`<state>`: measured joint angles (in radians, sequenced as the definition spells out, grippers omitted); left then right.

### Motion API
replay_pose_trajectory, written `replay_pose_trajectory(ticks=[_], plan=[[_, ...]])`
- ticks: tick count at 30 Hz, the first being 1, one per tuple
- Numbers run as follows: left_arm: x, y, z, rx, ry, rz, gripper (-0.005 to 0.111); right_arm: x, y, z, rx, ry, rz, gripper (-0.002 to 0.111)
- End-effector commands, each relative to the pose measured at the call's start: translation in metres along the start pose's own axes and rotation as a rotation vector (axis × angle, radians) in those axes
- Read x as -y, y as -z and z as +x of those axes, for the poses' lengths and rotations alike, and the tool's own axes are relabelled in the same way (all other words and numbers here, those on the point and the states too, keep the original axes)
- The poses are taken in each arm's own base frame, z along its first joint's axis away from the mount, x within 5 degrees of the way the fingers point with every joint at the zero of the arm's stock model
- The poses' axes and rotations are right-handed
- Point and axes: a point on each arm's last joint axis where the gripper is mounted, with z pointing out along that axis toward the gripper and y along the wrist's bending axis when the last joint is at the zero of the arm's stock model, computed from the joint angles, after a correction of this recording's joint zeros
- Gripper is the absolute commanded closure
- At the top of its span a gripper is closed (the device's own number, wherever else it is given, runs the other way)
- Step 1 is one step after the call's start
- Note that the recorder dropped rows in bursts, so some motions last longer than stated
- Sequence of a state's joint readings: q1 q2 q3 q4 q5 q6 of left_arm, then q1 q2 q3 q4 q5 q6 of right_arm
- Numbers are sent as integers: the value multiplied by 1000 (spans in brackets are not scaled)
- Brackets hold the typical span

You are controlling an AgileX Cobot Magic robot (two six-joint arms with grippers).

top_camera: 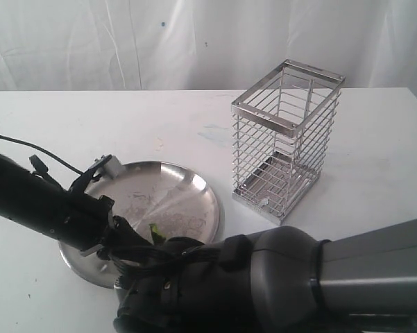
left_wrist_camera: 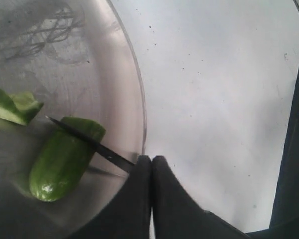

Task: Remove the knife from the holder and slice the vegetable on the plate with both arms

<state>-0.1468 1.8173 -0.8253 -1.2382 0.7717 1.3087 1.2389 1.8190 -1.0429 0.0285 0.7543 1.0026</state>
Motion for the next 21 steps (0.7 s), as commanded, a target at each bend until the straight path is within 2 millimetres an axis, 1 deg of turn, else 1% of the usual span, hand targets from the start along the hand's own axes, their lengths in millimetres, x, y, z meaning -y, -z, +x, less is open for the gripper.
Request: replay_pose_trajectory(ticks=[1, 14, 21], plan=[[0, -4, 2, 4, 34, 15, 107, 2, 2, 0, 2, 7, -4, 108], [-1, -4, 1, 19, 43, -2, 107, 2, 2, 0, 5, 7, -7, 108], [13, -25, 3, -46, -28, -21, 107, 1, 2, -1, 8, 7, -12, 108]])
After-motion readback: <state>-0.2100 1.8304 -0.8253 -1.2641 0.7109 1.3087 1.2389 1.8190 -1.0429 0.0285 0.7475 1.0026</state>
